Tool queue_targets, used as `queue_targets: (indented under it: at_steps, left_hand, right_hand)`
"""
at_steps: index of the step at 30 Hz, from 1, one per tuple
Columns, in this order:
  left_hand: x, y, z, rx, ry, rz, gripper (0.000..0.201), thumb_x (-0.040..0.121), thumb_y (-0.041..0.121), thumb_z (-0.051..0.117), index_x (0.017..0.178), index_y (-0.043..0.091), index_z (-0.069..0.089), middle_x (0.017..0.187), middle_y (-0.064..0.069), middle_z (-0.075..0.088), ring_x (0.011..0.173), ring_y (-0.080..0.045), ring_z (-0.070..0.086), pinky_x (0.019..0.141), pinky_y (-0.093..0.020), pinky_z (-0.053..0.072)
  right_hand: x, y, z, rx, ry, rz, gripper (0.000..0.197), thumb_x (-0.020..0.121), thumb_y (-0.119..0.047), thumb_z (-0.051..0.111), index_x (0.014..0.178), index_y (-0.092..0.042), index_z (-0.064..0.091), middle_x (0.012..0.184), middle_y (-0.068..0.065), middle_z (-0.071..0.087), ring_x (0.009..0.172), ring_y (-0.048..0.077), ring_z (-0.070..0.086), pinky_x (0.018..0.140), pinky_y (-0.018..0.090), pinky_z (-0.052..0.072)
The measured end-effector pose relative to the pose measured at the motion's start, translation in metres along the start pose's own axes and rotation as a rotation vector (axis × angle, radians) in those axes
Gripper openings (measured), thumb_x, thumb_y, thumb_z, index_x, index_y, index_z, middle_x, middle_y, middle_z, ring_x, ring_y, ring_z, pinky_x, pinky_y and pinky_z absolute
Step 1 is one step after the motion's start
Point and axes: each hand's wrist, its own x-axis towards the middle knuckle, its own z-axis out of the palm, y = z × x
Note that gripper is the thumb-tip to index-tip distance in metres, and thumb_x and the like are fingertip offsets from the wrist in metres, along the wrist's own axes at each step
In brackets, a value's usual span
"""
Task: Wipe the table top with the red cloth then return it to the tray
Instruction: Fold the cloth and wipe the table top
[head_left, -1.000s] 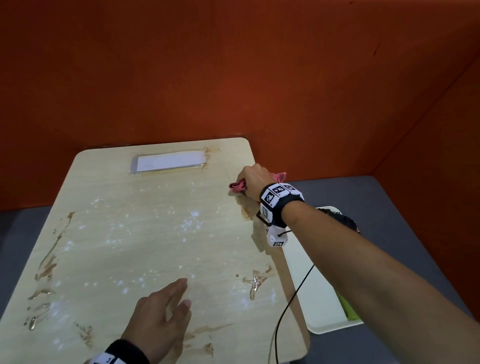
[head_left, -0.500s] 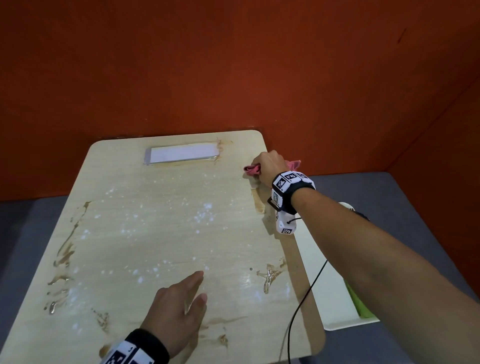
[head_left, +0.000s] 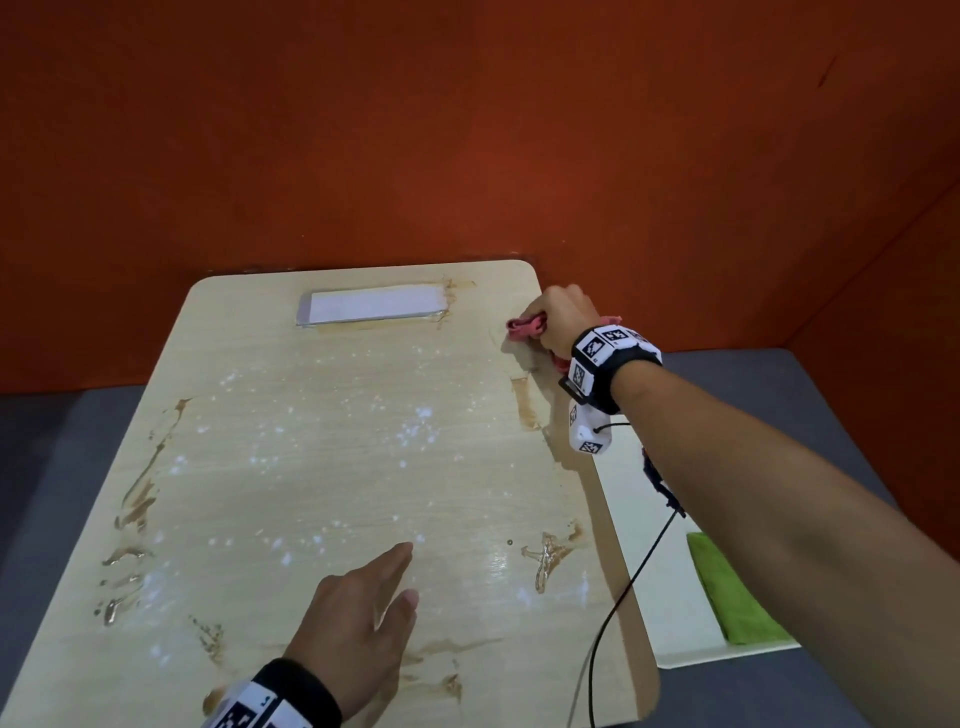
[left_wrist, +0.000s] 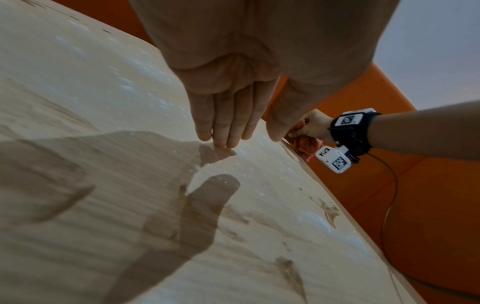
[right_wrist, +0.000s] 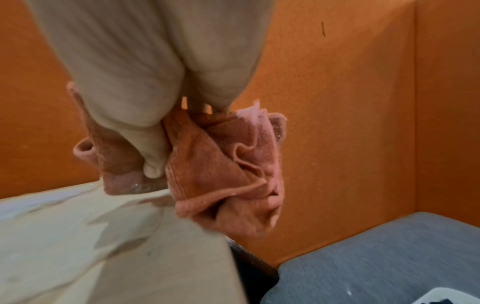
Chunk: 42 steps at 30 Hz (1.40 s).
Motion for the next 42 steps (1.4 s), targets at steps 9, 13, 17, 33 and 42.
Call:
queue_targets:
  at_steps: [9, 13, 17, 33, 42]
  left_hand:
    - [0.002, -0.003, -0.003, 0.015, -0.008, 0.015, 0.049, 0.094, 0.032, 0.052, 0.142, 0.024, 0.044, 0.137, 0.015, 0.052, 0.126, 0.002, 0.048, 0.092, 0.000, 0.028]
    - [0.001, -0.003, -0.003, 0.009, -0.019, 0.020, 0.048, 0.094, 0.033, 0.050, 0.142, 0.024, 0.044, 0.139, 0.014, 0.050, 0.129, 0.001, 0.046, 0.099, -0.002, 0.029]
    - [0.001, 0.001, -0.005, 0.026, -0.030, 0.027, 0.049, 0.095, 0.033, 0.049, 0.143, 0.024, 0.042, 0.140, 0.013, 0.050, 0.129, -0.001, 0.046, 0.100, -0.004, 0.030]
    - [-0.002, -0.006, -0.002, 0.026, -0.057, 0.025, 0.052, 0.096, 0.037, 0.045, 0.146, 0.028, 0.035, 0.141, 0.014, 0.049, 0.135, -0.007, 0.041, 0.110, -0.022, 0.034]
    - [-0.002, -0.001, -0.006, 0.034, -0.059, 0.037, 0.051, 0.096, 0.032, 0.047, 0.146, 0.025, 0.036, 0.141, 0.014, 0.048, 0.128, 0.000, 0.048, 0.100, -0.006, 0.031]
  right_hand:
    - [0.022, -0.015, 0.016, -0.018, -0.010, -0.009, 0.010, 0.081, -0.007, 0.069, 0.082, -0.012, 0.077, 0.075, 0.014, 0.071, 0.069, 0.034, 0.062, 0.059, 0.032, 0.049]
    - [0.005, -0.014, 0.016, -0.040, -0.081, -0.100, 0.016, 0.081, -0.008, 0.071, 0.092, -0.017, 0.078, 0.081, 0.011, 0.072, 0.077, 0.031, 0.065, 0.068, 0.039, 0.056]
    - [-0.001, -0.013, 0.003, -0.071, -0.206, -0.156, 0.024, 0.079, -0.001, 0.070, 0.093, -0.018, 0.080, 0.081, 0.008, 0.073, 0.076, 0.029, 0.064, 0.062, 0.033, 0.052]
    - [0.019, -0.037, 0.011, -0.052, -0.135, -0.101, 0.021, 0.078, -0.003, 0.068, 0.085, -0.019, 0.079, 0.077, 0.010, 0.072, 0.072, 0.031, 0.065, 0.064, 0.037, 0.057]
    - [-0.012, -0.027, 0.006, -0.078, -0.217, -0.158, 0.025, 0.081, 0.000, 0.068, 0.094, -0.018, 0.080, 0.082, 0.008, 0.072, 0.076, 0.027, 0.064, 0.063, 0.032, 0.052]
